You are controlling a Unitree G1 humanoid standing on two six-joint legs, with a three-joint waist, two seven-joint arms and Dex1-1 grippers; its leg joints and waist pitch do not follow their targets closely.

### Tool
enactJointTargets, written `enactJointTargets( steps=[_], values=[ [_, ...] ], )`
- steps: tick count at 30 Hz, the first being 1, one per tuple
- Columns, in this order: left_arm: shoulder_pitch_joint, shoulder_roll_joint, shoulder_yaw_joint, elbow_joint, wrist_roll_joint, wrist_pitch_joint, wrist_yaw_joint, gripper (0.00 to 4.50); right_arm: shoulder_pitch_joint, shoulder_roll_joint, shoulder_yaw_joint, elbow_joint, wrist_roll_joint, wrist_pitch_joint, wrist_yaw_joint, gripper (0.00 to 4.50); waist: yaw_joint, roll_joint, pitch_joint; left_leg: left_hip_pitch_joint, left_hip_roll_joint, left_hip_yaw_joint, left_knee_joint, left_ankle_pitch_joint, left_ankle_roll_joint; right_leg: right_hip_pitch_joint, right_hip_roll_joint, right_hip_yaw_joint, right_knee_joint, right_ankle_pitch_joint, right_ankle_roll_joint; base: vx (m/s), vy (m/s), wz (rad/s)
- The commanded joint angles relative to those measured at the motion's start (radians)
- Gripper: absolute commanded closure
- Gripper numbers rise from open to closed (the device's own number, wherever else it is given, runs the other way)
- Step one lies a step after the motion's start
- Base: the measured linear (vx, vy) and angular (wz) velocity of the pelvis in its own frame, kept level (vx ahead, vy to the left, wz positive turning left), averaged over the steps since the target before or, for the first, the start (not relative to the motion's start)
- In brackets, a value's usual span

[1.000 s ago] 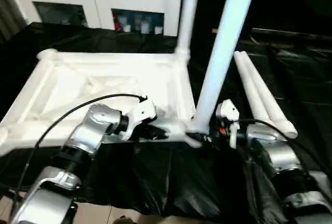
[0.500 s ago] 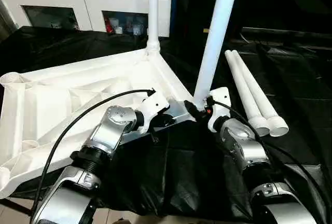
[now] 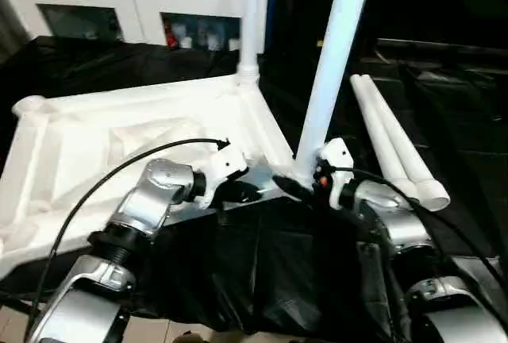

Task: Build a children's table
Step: Rotate leg to tighten

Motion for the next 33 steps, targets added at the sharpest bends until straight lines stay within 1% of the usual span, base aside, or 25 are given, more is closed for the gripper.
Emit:
enactJointTargets(
  steps=[1, 3, 4, 6, 8, 9, 10, 11, 13, 15, 16, 17, 20, 21, 22, 23, 24, 25, 26, 27, 28, 29, 30, 31, 33],
  values=[
    [-0.014, -0.004, -0.028, -0.050, -0.051, -0.041, -0.084, 4.50, 0.024, -0.029, 0.069, -0.049, 0.021, 0.017, 0.188, 0.55, 0.007, 0.011, -0.069, -0.001, 0.023, 0.003, -0.063, -0.131, 0.079, 0.066, -0.072, 0.045, -0.058, -0.072, -0.268, 0.000, 0.000, 0.00],
    [-0.013, 0.003, -0.030, -0.048, -0.054, -0.046, -0.098, 4.50, 0.029, -0.042, 0.077, -0.065, 0.029, 0.024, 0.223, 0.55, 0.010, 0.010, -0.070, -0.002, 0.024, 0.003, -0.063, -0.127, 0.084, 0.066, -0.074, 0.045, -0.058, -0.070, -0.268, 0.000, 0.000, 0.00],
    [-0.012, 0.009, -0.031, -0.042, -0.057, -0.054, -0.114, 4.50, 0.036, -0.054, 0.086, -0.083, 0.037, 0.030, 0.258, 0.55, 0.016, 0.009, -0.070, 0.000, 0.025, 0.003, -0.062, -0.121, 0.086, 0.065, -0.074, 0.045, -0.058, -0.073, -0.266, 0.000, 0.000, 0.00],
    [-0.013, 0.025, -0.037, -0.034, -0.063, -0.060, -0.149, 4.50, 0.052, -0.078, 0.105, -0.120, 0.056, 0.054, 0.322, 0.87, 0.019, 0.008, -0.069, 0.000, 0.025, 0.002, -0.063, -0.127, 0.083, 0.064, -0.075, 0.044, -0.060, -0.097, -0.263, 0.000, 0.000, 0.00],
    [-0.014, 0.031, -0.037, -0.032, -0.067, -0.060, -0.164, 4.50, 0.059, -0.087, 0.113, -0.135, 0.063, 0.065, 0.346, 0.87, 0.021, 0.009, -0.070, 0.002, 0.027, 0.002, -0.064, -0.132, 0.078, 0.062, -0.076, 0.044, -0.060, -0.114, -0.258, 0.000, 0.000, 0.00],
    [-0.018, 0.040, -0.036, -0.026, -0.071, -0.061, -0.185, 4.50, 0.070, -0.102, 0.127, -0.157, 0.070, 0.080, 0.381, 0.92, 0.023, 0.007, -0.069, 0.003, 0.026, 0.003, -0.064, -0.137, 0.077, 0.061, -0.075, 0.044, -0.062, -0.121, -0.257, 0.000, 0.000, 0.00],
    [-0.020, 0.043, -0.035, -0.023, -0.070, -0.062, -0.190, 4.50, 0.073, -0.105, 0.129, -0.160, 0.070, 0.084, 0.391, 1.21, 0.025, 0.008, -0.070, 0.003, 0.027, 0.003, -0.064, -0.135, 0.077, 0.061, -0.074, 0.045, -0.060, -0.115, -0.258, 0.000, 0.000, 0.00],
    [-0.022, 0.045, -0.034, -0.020, -0.070, -0.064, -0.195, 4.50, 0.076, -0.107, 0.132, -0.163, 0.070, 0.088, 0.401, 1.21, 0.025, 0.007, -0.070, 0.002, 0.027, 0.002, -0.064, -0.132, 0.077, 0.061, -0.075, 0.045, -0.060, -0.111, -0.258, 0.000, 0.000, 0.00],
    [-0.026, 0.049, -0.031, -0.011, -0.066, -0.068, -0.199, 4.50, 0.084, -0.109, 0.137, -0.169, 0.068, 0.094, 0.415, 1.35, 0.026, 0.007, -0.070, 0.002, 0.026, 0.002, -0.065, -0.135, 0.072, 0.061, -0.076, 0.044, -0.061, -0.124, -0.254, 0.000, 0.000, 0.00],
    [-0.027, 0.049, -0.028, -0.006, -0.067, -0.068, -0.192, 4.50, 0.090, -0.105, 0.139, -0.172, 0.066, 0.095, 0.415, 1.41, 0.028, 0.008, -0.071, 0.001, 0.025, 0.003, -0.063, -0.127, 0.070, 0.060, -0.076, 0.045, -0.060, -0.118, -0.253, 0.000, 0.000, 0.00],
    [-0.028, 0.048, -0.025, 0.000, -0.067, -0.069, -0.186, 4.50, 0.096, -0.103, 0.139, -0.178, 0.065, 0.097, 0.415, 1.54, 0.028, 0.007, -0.070, 0.001, 0.025, 0.002, -0.064, -0.127, 0.067, 0.061, -0.075, 0.044, -0.061, -0.123, -0.251, 0.000, 0.000, 0.00],
    [-0.030, 0.041, -0.021, 0.011, -0.061, -0.076, -0.161, 4.50, 0.102, -0.091, 0.138, -0.176, 0.058, 0.098, 0.390, 1.67, 0.029, 0.005, -0.071, 0.001, 0.025, 0.002, -0.063, -0.125, 0.067, 0.061, -0.076, 0.044, -0.061, -0.124, -0.248, 0.000, 0.000, 0.00],
    [-0.032, 0.021, -0.013, 0.020, -0.052, -0.072, -0.109, 4.50, 0.104, -0.062, 0.128, -0.146, 0.036, 0.076, 0.312, 1.73, 0.030, 0.005, -0.069, 0.000, 0.024, 0.001, -0.065, -0.133, 0.059, 0.061, -0.077, 0.044, -0.064, -0.150, -0.237, 0.000, 0.000, 0.00],
    [-0.035, 0.009, -0.007, 0.023, -0.050, -0.068, -0.083, 4.50, 0.095, -0.042, 0.118, -0.115, 0.020, 0.073, 0.243, 1.73, 0.029, 0.005, -0.066, 0.002, 0.022, 0.001, -0.067, -0.148, 0.052, 0.059, -0.077, 0.044, -0.069, -0.190, -0.227, 0.000, 0.000, 0.00],
    [-0.036, 0.004, -0.004, 0.024, -0.049, -0.066, -0.070, 4.50, 0.090, -0.032, 0.113, -0.099, 0.013, 0.071, 0.210, 1.74, 0.030, -0.003, -0.066, 0.003, 0.023, 0.001, -0.068, -0.154, 0.046, 0.058, -0.081, 0.045, -0.071, -0.229, -0.216, 0.000, 0.000, 0.00],
    [-0.041, -0.014, 0.004, 0.030, -0.046, -0.062, -0.029, 4.50, 0.075, 0.000, 0.098, -0.049, -0.011, 0.070, 0.092, 1.75, 0.025, 0.001, -0.063, 0.004, 0.021, -0.001, -0.072, -0.168, 0.031, 0.054, -0.082, 0.045, -0.078, -0.279, -0.204, 0.000, 0.000, 0.00],
    [-0.042, -0.018, 0.006, 0.031, -0.046, -0.059, -0.021, 4.50, 0.073, 0.006, 0.095, -0.041, -0.014, 0.069, 0.074, 1.75, 0.021, -0.001, -0.060, 0.003, 0.020, -0.002, -0.075, -0.181, 0.023, 0.056, -0.081, 0.044, -0.081, -0.310, -0.193, 0.000, 0.000, 0.00],
    [-0.046, -0.031, 0.012, 0.033, -0.043, -0.051, 0.007, 4.50, 0.063, 0.028, 0.081, -0.016, -0.017, 0.072, 0.009, 1.76, 0.016, -0.003, -0.061, 0.005, 0.019, -0.004, -0.076, -0.196, 0.015, 0.056, -0.082, 0.044, -0.085, -0.351, -0.175, 0.000, 0.000, 0.00],
    [-0.050, -0.048, 0.016, 0.032, -0.038, -0.041, 0.039, 4.50, 0.053, 0.058, 0.060, 0.008, -0.012, 0.083, -0.064, 1.76, 0.013, -0.008, -0.060, 0.006, 0.019, -0.004, -0.076, -0.200, 0.015, 0.055, -0.082, 0.044, -0.087, -0.364, -0.169, 0.000, 0.000, 0.00],
    [-0.050, -0.048, 0.016, 0.032, -0.038, -0.041, 0.039, 4.50, 0.053, 0.058, 0.060, 0.008, -0.012, 0.083, -0.064, 1.76, 0.008, -0.003, -0.058, 0.004, 0.019, -0.006, -0.079, -0.212, 0.011, 0.053, -0.083, 0.044, -0.089, -0.391, -0.163, 0.000, 0.000, 0.00],
    [-0.054, -0.068, 0.019, 0.029, -0.032, -0.032, 0.075, 4.50, 0.039, 0.095, 0.035, 0.036, -0.003, 0.100, -0.147, 1.76, 0.004, -0.007, -0.059, 0.004, 0.019, -0.007, -0.080, -0.216, 0.010, 0.054, -0.083, 0.044, -0.092, -0.411, -0.151, 0.000, 0.000, 0.00],
    [-0.056, -0.093, 0.020, 0.021, -0.022, -0.014, 0.119, 4.50, 0.022, 0.139, 0.012, 0.066, 0.003, 0.113, -0.239, 1.76, 0.000, -0.003, -0.058, 0.007, 0.019, -0.007, -0.081, -0.219, 0.004, 0.049, -0.083, 0.046, -0.092, -0.411, -0.152, 0.000, 0.000, 0.00],
    [-0.056, -0.126, 0.016, 0.006, -0.008, 0.010, 0.172, 4.50, -0.001, 0.191, -0.009, 0.098, 0.007, 0.121, -0.346, 1.76, -0.002, 0.000, -0.057, 0.006, 0.018, -0.009, -0.082, -0.224, 0.000, 0.051, -0.084, 0.044, -0.092, -0.418, -0.150, 0.000, 0.000, 0.00],
    [-0.055, -0.138, 0.012, 0.001, -0.001, 0.016, 0.189, 4.50, -0.010, 0.210, -0.018, 0.110, 0.011, 0.120, -0.380, 1.76, -0.007, -0.003, -0.057, 0.006, 0.016, -0.010, -0.083, -0.226, -0.004, 0.052, -0.082, 0.043, -0.095, -0.431, -0.143, 0.000, 0.000, 0.00],
    [-0.052, -0.149, 0.004, -0.005, 0.007, 0.018, 0.201, 4.50, -0.021, 0.229, -0.025, 0.120, 0.013, 0.118, -0.414, 1.76, -0.006, -0.002, -0.058, 0.008, 0.016, -0.008, -0.081, -0.226, 0.002, 0.049, -0.082, 0.045, -0.097, -0.424, -0.139, 0.000, 0.000, 0.00]
  ],
)
